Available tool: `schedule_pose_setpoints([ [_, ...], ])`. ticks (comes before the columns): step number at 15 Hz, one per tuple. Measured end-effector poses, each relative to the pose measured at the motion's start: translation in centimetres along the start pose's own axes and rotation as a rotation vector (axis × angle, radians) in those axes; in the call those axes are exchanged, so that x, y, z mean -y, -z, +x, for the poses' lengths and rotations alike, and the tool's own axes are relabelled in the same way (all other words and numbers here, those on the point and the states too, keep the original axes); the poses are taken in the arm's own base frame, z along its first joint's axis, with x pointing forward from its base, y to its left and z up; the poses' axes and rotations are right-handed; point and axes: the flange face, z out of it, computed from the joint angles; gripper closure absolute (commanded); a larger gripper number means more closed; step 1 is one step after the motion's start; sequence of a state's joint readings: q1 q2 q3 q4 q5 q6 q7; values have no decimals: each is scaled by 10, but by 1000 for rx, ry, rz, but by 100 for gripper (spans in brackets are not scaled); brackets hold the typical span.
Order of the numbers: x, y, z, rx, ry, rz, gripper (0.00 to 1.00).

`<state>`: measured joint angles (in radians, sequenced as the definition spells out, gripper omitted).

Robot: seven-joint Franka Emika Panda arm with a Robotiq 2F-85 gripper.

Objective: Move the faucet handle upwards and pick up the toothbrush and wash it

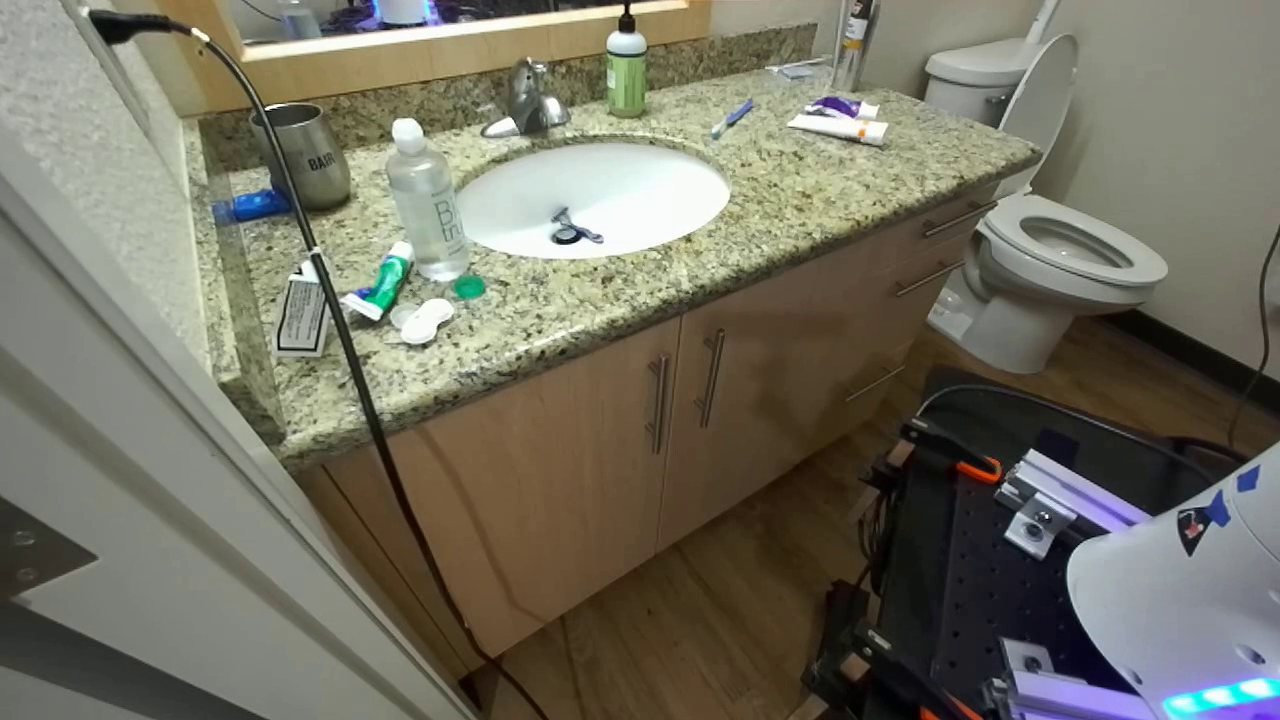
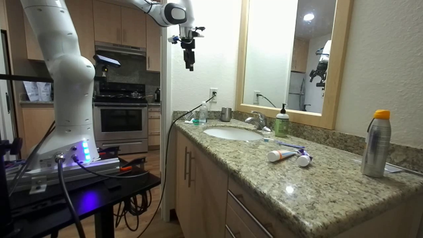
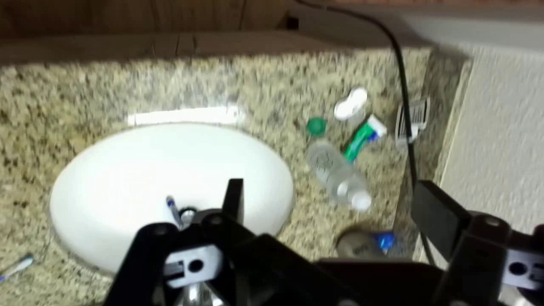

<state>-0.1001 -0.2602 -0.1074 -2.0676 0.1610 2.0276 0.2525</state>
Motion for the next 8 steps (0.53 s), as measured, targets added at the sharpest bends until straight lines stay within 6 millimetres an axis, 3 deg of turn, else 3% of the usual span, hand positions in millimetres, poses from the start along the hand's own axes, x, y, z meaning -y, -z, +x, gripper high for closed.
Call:
schedule_pose_setpoints([
  [4,-37,23,85,-268,-87,21,0],
  [6,-36,28,103,-325,-90,24,0],
  [8,-33,29,105,-331,-87,26,0],
])
